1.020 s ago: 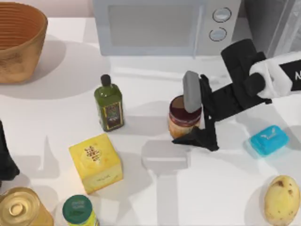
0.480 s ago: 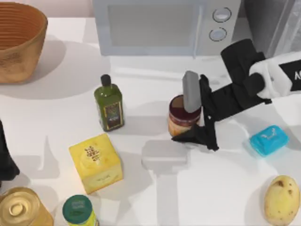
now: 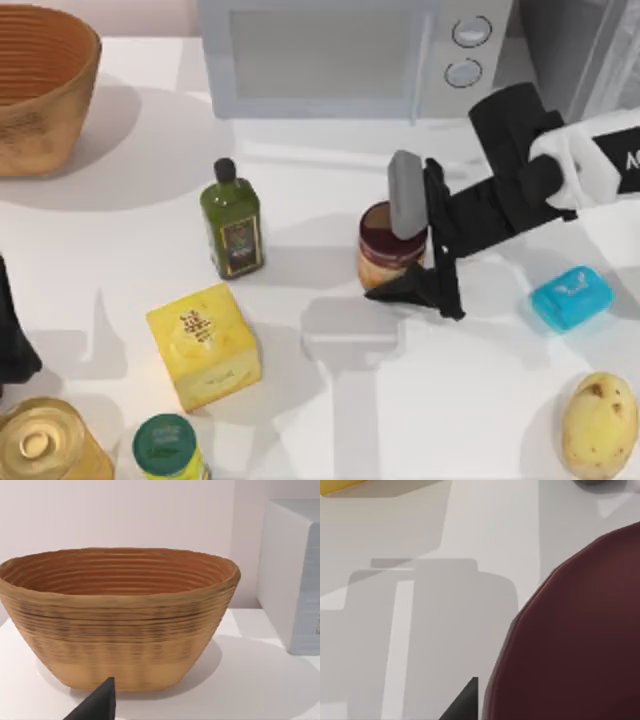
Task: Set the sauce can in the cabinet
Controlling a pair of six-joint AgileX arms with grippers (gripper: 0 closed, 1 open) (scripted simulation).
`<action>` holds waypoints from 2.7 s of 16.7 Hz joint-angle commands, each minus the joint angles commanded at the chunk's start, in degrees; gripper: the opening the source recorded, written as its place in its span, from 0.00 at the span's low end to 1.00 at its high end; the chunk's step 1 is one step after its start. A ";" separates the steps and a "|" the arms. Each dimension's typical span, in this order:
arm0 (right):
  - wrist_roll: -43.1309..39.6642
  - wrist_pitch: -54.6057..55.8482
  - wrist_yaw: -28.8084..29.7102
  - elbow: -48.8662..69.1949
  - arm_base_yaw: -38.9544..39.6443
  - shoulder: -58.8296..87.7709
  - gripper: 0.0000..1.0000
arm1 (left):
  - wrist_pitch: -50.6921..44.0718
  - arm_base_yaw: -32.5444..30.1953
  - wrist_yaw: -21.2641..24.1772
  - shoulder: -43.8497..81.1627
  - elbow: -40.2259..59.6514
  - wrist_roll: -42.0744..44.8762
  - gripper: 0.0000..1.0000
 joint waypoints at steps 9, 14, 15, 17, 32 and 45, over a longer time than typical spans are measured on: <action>0.07 -17.07 -0.78 10.15 -0.50 -5.74 0.00 | 0.00 0.00 0.00 0.00 0.00 0.00 1.00; -0.23 -30.02 -0.32 17.87 -0.43 -11.61 0.00 | 0.00 0.00 0.00 0.00 0.00 0.00 1.00; -0.30 -30.82 -0.24 18.48 -0.35 -12.19 0.00 | 0.00 0.00 0.00 0.00 0.00 0.00 1.00; -0.31 -31.01 -0.22 18.62 -0.34 -12.35 0.00 | 0.00 0.00 0.00 0.00 0.00 0.00 1.00; 21.01 -14.14 16.50 -14.74 -8.40 -54.40 0.00 | 0.00 0.00 0.00 0.00 0.00 0.00 1.00; 54.89 12.01 43.29 -69.40 -20.71 -120.46 0.00 | 0.00 0.00 0.00 0.00 0.00 0.00 1.00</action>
